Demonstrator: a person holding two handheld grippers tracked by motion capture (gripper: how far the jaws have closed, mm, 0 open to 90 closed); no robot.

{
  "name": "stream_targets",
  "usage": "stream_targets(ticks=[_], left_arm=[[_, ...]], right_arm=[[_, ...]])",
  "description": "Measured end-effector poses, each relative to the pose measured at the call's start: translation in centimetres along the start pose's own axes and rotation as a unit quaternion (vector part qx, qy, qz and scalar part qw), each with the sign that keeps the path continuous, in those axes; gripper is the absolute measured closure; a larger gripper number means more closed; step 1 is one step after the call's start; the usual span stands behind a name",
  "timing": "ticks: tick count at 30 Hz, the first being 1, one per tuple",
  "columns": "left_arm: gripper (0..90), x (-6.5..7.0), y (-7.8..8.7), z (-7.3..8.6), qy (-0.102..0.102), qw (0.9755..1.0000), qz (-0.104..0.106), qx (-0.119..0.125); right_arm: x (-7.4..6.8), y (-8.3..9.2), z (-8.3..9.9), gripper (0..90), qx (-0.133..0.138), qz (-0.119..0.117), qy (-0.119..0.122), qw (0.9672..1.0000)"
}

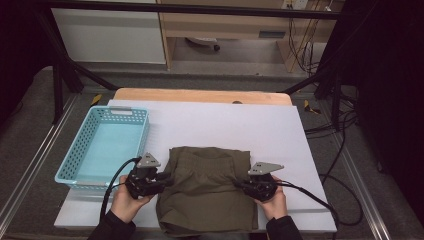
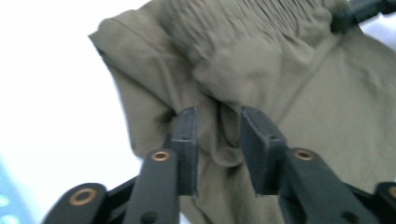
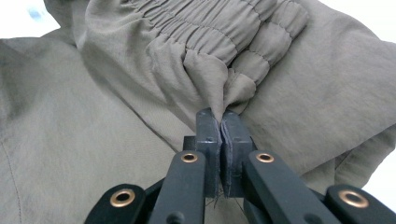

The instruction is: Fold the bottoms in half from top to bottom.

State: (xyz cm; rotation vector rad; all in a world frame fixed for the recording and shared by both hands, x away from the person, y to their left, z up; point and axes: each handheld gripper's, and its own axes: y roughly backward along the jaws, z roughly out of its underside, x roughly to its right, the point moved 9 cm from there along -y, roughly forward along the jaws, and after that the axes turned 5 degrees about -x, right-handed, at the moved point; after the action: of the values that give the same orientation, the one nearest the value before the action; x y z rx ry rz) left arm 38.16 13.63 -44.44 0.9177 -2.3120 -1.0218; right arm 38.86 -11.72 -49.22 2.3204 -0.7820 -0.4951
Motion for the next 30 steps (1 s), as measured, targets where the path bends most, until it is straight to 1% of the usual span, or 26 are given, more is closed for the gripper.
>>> stream_targets(ticks=[2, 3, 4, 5, 7, 9, 10, 12, 13, 17, 21, 22, 24, 26, 30], left_arm=[[76.0, -0.4, 0.1, -0.3, 0.007, 1.0000, -0.005, 0.005], [79.4, -0.5, 0.0, -0.5, 0.008, 0.9999, -0.008, 0.004], [80.7, -0.7, -0.1, -0.6, 0.009, 0.9999, -0.010, 0.002], [83.8, -0.7, -0.3, -0.8, 0.011, 0.9999, -0.009, 0.001], [86.0, -0.9, -0.6, -1.1, 0.009, 0.9998, -0.015, 0.000], [88.4, -1.3, -1.0, -1.5, 0.017, 0.9997, -0.015, 0.000], [88.7, -1.3, -1.2, -1.7, 0.023, 0.9997, -0.012, -0.001], [88.9, -1.5, -1.6, -2.0, 0.026, 0.9996, -0.011, 0.000], [89.0, -1.5, -1.8, -2.2, 0.031, 0.9995, -0.011, -0.002], [89.0, -2.0, -2.8, -2.9, 0.039, 0.9991, -0.015, -0.005], [89.0, -2.6, -4.0, -3.3, 0.057, 0.9982, -0.011, -0.013], [89.0, -2.6, -4.3, -3.4, 0.059, 0.9981, -0.008, -0.013], [89.0, -2.7, -4.8, -3.5, 0.060, 0.9980, -0.010, -0.016], [89.0, -2.8, -5.3, -3.7, 0.057, 0.9982, -0.011, -0.016], [89.1, -2.9, -6.1, -3.9, 0.063, 0.9978, 0.003, -0.021]], right_arm=[[0.0, 0.0, 0.0, 87.9, 0.000, 0.000, 0.001, 1.0000], [0.0, 0.0, 0.0, 87.9, 0.000, 0.000, 0.001, 1.0000], [0.0, 0.0, 0.0, 87.9, 0.000, 0.000, 0.000, 1.0000], [0.0, 0.0, 0.0, 87.9, 0.000, 0.000, 0.000, 1.0000], [0.0, 0.0, 0.0, 87.8, 0.000, 0.000, 0.001, 1.0000], [0.0, -0.1, 0.1, 87.8, -0.001, 0.001, 0.001, 1.0000], [0.0, -0.1, 0.1, 87.9, -0.001, 0.001, 0.001, 1.0000], [0.0, -0.1, 0.1, 87.9, -0.001, 0.001, 0.001, 1.0000], [-0.1, -0.1, 0.1, 87.8, -0.001, 0.001, 0.002, 1.0000], [-0.1, -0.1, 0.1, 87.9, -0.001, 0.000, 0.002, 1.0000], [-0.1, -0.1, 0.1, 87.9, -0.002, 0.000, 0.003, 1.0000], [-0.1, 0.0, 0.1, 87.9, -0.002, 0.000, 0.004, 1.0000], [-0.1, -0.1, 0.1, 87.9, -0.002, 0.000, 0.005, 1.0000], [-0.1, -0.1, 0.1, 87.9, -0.002, 0.000, 0.006, 1.0000], [-0.1, -0.1, 0.2, 87.9, -0.003, 0.000, 0.007, 1.0000]])
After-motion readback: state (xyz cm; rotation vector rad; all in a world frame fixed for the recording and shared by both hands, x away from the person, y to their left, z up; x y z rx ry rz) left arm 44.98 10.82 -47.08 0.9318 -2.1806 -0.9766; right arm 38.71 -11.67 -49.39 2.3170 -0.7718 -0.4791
